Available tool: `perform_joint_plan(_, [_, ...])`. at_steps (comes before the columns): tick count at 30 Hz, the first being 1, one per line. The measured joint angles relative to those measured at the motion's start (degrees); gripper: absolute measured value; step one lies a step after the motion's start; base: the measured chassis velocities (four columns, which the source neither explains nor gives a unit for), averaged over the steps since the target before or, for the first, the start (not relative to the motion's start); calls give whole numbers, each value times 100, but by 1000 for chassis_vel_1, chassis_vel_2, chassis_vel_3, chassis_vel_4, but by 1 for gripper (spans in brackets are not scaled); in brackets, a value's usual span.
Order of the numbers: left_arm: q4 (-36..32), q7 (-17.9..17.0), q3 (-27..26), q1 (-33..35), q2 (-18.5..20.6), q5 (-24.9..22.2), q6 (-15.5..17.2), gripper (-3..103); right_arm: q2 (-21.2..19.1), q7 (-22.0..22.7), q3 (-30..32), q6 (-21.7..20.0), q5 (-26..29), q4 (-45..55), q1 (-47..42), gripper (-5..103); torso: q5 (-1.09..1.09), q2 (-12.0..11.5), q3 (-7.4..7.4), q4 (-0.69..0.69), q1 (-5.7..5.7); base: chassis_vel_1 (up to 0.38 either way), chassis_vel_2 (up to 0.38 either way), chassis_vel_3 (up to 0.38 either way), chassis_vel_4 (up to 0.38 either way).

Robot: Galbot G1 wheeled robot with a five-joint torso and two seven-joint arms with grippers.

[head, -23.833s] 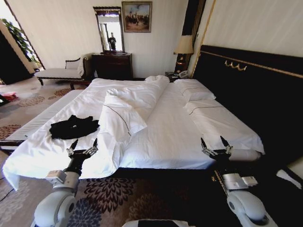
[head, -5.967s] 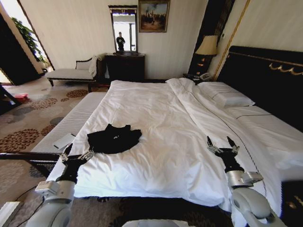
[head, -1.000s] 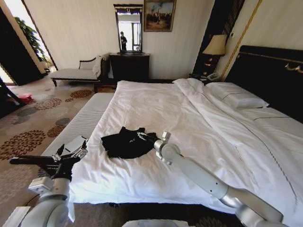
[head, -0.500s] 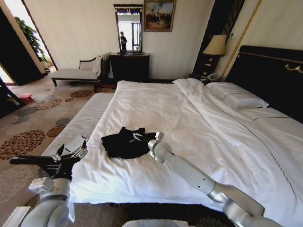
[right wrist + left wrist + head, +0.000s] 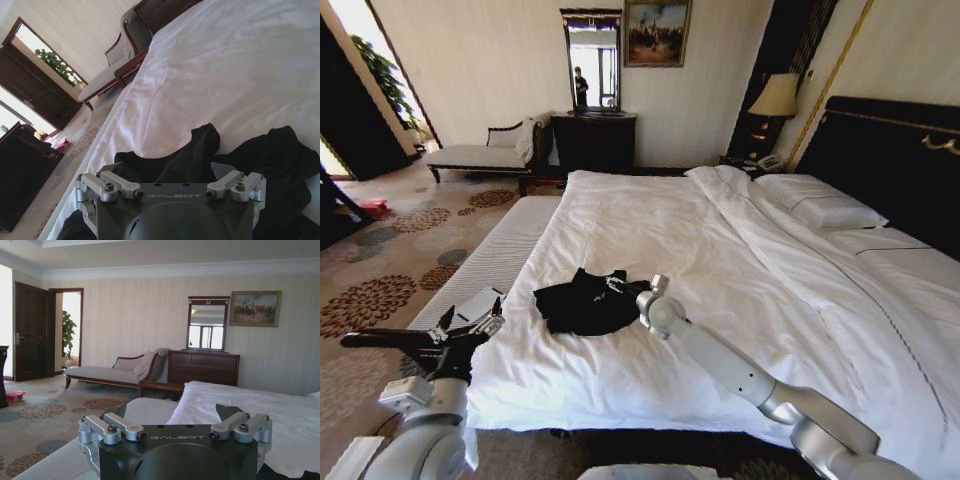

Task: Fold the clothes on the bed.

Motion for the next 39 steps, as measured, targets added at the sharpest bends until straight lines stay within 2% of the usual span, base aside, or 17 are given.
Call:
perform_joint_plan(7, [-18, 2, -1, 49, -20, 34, -7, 100, 38, 26, 19, -23, -8, -102, -63, 97, 0, 0, 0, 0, 0, 0, 0, 0, 0])
perform_joint_plan(13, [-47, 5, -10, 100, -49, 54, -16, 100, 242, 78, -17, -77, -1, -294, -58, 99, 0, 0, 0, 2, 0, 0, 0, 0, 0])
perform_joint_plan(15, [-50, 6, -11, 103, -54, 59, -18, 100, 253, 79, -24, -81, 5, -303, -45, 96, 0, 0, 0, 1, 0, 0, 0, 0, 0])
perform_joint_plan(16, [-53, 6, -12, 108, -61, 64, -20, 100, 257, 79, -29, -82, 9, -311, -33, 91, 0, 0, 0, 2, 0, 0, 0, 0, 0])
perform_joint_plan(17, [-56, 6, -12, 113, -68, 68, -22, 100, 258, 79, -33, -82, 16, -317, -21, 91, 0, 0, 0, 1, 0, 0, 0, 0, 0])
perform_joint_plan(20, [-59, 8, -12, 118, -85, 81, -29, 100, 259, 78, -38, -83, 35, -332, 2, 76, 0, 0, 0, 0, 0, 0, 0, 0, 0])
perform_joint_plan(21, [-59, 8, -12, 118, -85, 81, -29, 100, 259, 78, -38, -83, 35, -332, 2, 76, 0, 0, 0, 0, 0, 0, 0, 0, 0])
perform_joint_plan(23, [-60, 8, -12, 120, -91, 87, -31, 100, 259, 74, -39, -83, 38, -339, 8, 65, 0, 0, 0, 0, 0, 0, 0, 0, 0])
perform_joint_plan(24, [-60, 8, -12, 120, -91, 87, -31, 100, 259, 74, -39, -83, 38, -339, 8, 65, 0, 0, 0, 0, 0, 0, 0, 0, 0])
perform_joint_plan(27, [-64, 10, -12, 133, -98, 96, -33, 100, 275, 67, -44, -83, 20, -388, 9, 49, 0, 0, 0, 0, 0, 0, 0, 0, 0])
perform_joint_plan(29, [-65, 10, -12, 136, -98, 97, -34, 100, 282, 64, -44, -83, 12, -403, 8, 49, 0, 0, 0, 0, 0, 0, 0, 0, 0])
perform_joint_plan(33, [-65, 11, -12, 146, -82, 102, -37, 100, 305, 51, -46, -83, -21, -497, 9, 27, 0, 0, 0, 1, 0, 0, 0, 0, 0])
perform_joint_plan(35, [-63, 12, -12, 146, -77, 102, -38, 100, 301, 49, -46, -83, -22, -497, 9, 27, 0, 0, 0, 1, 0, 0, 0, 0, 0])
perform_joint_plan(36, [-56, 12, -12, 139, -65, 102, -38, 100, 285, 47, -46, -83, -23, -496, 9, 16, 0, 0, 0, 1, 0, 0, 0, 0, 0])
perform_joint_plan(38, [-48, 12, -12, 132, -60, 102, -39, 100, 269, 46, -46, -83, -23, -487, 9, 16, 0, 0, 0, 0, 0, 0, 0, 0, 0])
perform_joint_plan(39, [-42, 12, -12, 127, -55, 102, -39, 100, 253, 46, -46, -83, -24, -475, 9, 11, 0, 0, 0, 1, 0, 0, 0, 0, 0])
